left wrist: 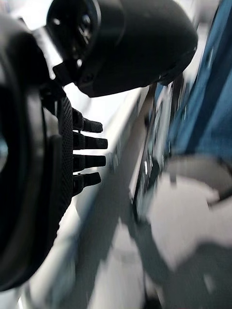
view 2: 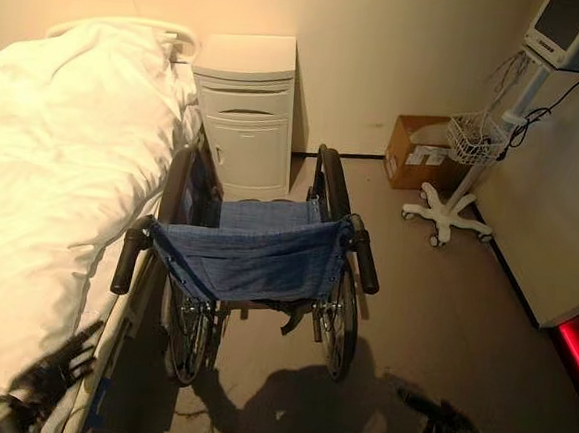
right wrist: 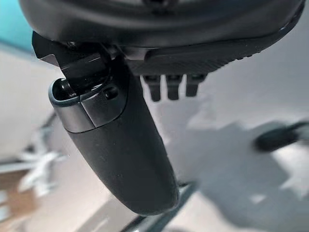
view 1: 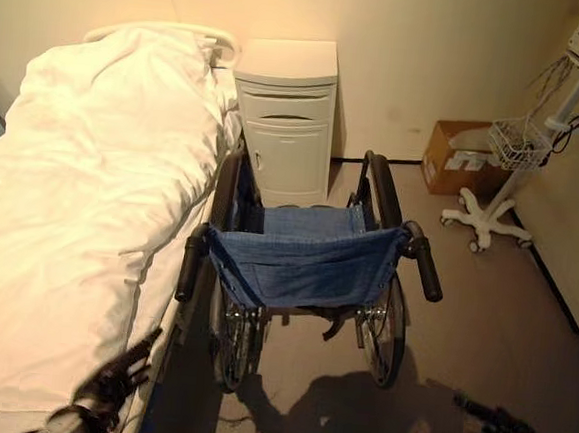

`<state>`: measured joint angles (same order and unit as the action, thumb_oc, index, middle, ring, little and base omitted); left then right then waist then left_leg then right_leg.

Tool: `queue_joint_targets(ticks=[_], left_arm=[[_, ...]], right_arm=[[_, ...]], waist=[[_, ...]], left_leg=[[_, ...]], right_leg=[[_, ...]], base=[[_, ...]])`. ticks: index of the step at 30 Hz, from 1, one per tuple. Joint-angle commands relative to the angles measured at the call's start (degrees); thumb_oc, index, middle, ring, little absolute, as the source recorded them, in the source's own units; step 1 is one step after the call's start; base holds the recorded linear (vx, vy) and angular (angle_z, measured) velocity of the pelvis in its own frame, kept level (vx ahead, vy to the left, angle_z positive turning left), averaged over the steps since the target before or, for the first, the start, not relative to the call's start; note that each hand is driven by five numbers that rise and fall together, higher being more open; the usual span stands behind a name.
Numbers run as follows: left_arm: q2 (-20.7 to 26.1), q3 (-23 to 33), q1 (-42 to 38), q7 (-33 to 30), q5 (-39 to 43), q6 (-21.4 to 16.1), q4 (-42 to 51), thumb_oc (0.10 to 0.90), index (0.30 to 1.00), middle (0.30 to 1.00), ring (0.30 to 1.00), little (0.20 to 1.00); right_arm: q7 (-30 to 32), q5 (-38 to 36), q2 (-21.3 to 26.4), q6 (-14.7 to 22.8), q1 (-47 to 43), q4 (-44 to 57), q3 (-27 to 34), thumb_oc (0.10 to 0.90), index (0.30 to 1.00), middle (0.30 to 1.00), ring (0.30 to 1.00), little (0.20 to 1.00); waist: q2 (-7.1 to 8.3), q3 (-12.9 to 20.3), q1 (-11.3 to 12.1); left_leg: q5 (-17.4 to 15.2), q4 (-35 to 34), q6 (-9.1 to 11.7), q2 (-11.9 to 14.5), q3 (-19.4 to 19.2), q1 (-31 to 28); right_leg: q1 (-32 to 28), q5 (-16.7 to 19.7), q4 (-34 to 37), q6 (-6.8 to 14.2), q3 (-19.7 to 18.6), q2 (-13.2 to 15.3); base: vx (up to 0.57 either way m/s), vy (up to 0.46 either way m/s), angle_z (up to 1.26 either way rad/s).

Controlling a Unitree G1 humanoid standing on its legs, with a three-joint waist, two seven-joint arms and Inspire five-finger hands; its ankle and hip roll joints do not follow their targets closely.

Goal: Push the wheelchair next to the bed

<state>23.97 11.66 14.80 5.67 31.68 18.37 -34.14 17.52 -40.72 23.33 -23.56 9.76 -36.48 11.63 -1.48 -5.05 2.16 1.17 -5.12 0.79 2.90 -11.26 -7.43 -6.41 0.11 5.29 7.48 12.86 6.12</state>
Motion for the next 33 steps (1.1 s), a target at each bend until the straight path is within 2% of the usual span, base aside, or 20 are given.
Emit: queue_joint_targets(ticks=[1,3,7,9,11,14,15,20,22,26,30,33], left_arm=[[0.0,-0.3,-4.9,-0.7,-0.6,-3.6,-4.9,0.8,0.9,0.9,0.9,0.9],[-4.1,-2.0,-6.8,-1.1,1.2,-3.5,-14.5,0.8,0.9,0.9,0.9,0.9],[-7.4,-4.4,-9.3,-1.0,-0.1,-2.3,-24.2,0.8,0.9,0.9,0.9,0.9],[-9.0,-7.2,-10.2,-0.6,-2.9,-1.8,-28.2,0.8,0.9,0.9,0.9,0.9],[-10.1,-8.5,-10.6,-1.4,-2.3,-1.5,-30.4,0.8,0.9,0.9,0.9,0.9],[-10.9,-9.7,-11.1,-2.5,-2.7,-1.3,-32.2,0.8,0.9,0.9,0.9,0.9],[-11.1,-10.8,-11.5,-2.4,-4.9,-0.6,-33.6,0.8,0.9,0.9,0.9,0.9],[-11.7,-12.4,-12.1,-3.1,-7.1,0.6,-35.5,0.8,0.9,0.9,0.9,0.9],[-12.0,-12.5,-12.4,-3.2,-6.9,1.0,-35.6,0.8,0.9,0.9,0.9,0.9],[-11.9,-13.7,-12.5,-2.3,-10.2,0.8,-36.3,0.8,0.9,0.9,0.9,0.9],[-11.4,-14.1,-12.8,-3.0,-9.4,1.2,-36.8,0.8,0.9,0.9,0.9,0.9],[-11.3,-14.4,-12.9,-2.1,-9.3,1.1,-37.2,0.8,0.9,0.9,0.9,0.9]], right_arm=[[2.1,1.4,0.2,7.0,-4.5,-2.2,-2.1,0.8,0.9,0.9,0.9,0.9],[-1.0,0.9,-3.1,9.3,-5.8,-10.8,-3.9,0.8,0.9,0.9,0.9,0.9],[-5.0,4.4,-5.9,11.2,-7.3,-19.3,-6.2,0.8,0.9,0.9,0.9,0.9],[-7.9,11.0,-6.9,12.8,-7.5,-22.9,-8.9,0.8,0.9,0.9,0.9,0.9],[-9.6,17.2,-7.5,13.5,-7.4,-24.4,-11.1,0.8,0.9,0.9,0.9,0.9],[-13.6,23.9,-7.9,12.1,-7.3,-27.0,-14.3,0.8,0.9,0.9,0.9,0.9],[-17.6,25.4,-8.3,10.7,-7.3,-29.0,-16.2,0.8,0.9,0.9,0.9,0.9],[-22.1,24.5,-9.7,9.7,-7.5,-30.5,-18.2,0.8,0.9,0.9,0.9,0.9],[-24.4,26.7,-10.3,9.5,-7.1,-30.7,-18.9,0.8,0.9,0.9,0.9,0.9],[-23.8,26.7,-10.6,9.5,-7.2,-30.8,-19.7,0.8,0.9,0.9,0.9,0.9],[-23.8,29.7,-10.0,9.6,-7.7,-31.8,-20.4,0.8,0.9,0.9,0.9,0.9],[-23.9,28.7,-10.1,9.4,-7.9,-32.3,-20.6,0.8,0.9,0.9,0.9,0.9]], waist=[[1.01,-0.1,0.5],[1.03,0.2,0.6],[1.02,0.8,0.4],[1.01,1.2,0.3],[1.07,1.3,0.1],[1.18,1.4,0.1],[1.27,1.3,0.3],[1.48,1.4,0.6],[1.45,1.6,0.5],[1.28,1.7,0.6],[1.14,1.9,0.5],[1.1,2.0,0.6]], left_leg=[[-2.0,3.9,3.5,0.2,0.7,0.8],[-2.3,3.8,3.4,0.2,0.7,0.7],[-2.7,4.0,3.2,0.1,0.4,0.6],[-3.1,4.2,2.9,0.1,0.3,0.5],[-3.4,4.3,2.7,0.0,0.3,0.5],[-3.7,4.3,2.5,-0.2,0.5,0.6],[-3.7,4.2,2.3,-0.4,0.8,0.6],[-3.7,3.7,2.1,-0.8,1.4,0.6],[-3.6,3.0,2.0,-0.9,1.5,0.5],[-3.5,2.6,1.9,-1.2,1.7,0.4],[-3.6,2.6,1.7,-1.5,1.7,0.3],[-3.6,2.6,1.6,-1.8,1.9,0.4]], right_leg=[[1.2,-0.7,-3.8,-0.1,3.6,-0.9],[1.2,-0.5,-3.7,-0.1,3.6,-0.8],[1.2,-0.4,-3.8,-0.1,3.6,-0.7],[1.1,-0.4,-3.9,-0.1,3.5,-0.7],[1.1,-0.4,-4.1,0.0,3.3,-0.6],[1.1,-0.5,-4.2,0.1,3.4,-0.4],[1.0,-0.4,-4.2,0.2,3.5,-0.2],[1.0,-0.1,-4.2,0.4,3.5,-0.1],[1.1,0.0,-4.2,0.5,3.5,0.0],[1.3,0.0,-4.4,0.6,3.8,0.1],[1.3,-0.2,-4.6,0.5,3.5,0.1],[1.1,-0.3,-4.4,0.4,3.4,0.1]], base=[[0.0,0.0,0.0],[0.0,0.0,0.0],[0.0,0.0,0.0],[0.0,0.0,0.0],[0.0,0.0,0.0],[-0.04,0.019,0.0],[-0.05,0.011,0.0],[-0.02,0.004,0.02],[-0.03,0.014,0.07],[-0.03,0.019,0.08],[-0.01,0.018,0.06],[0.0,0.0,0.0]])
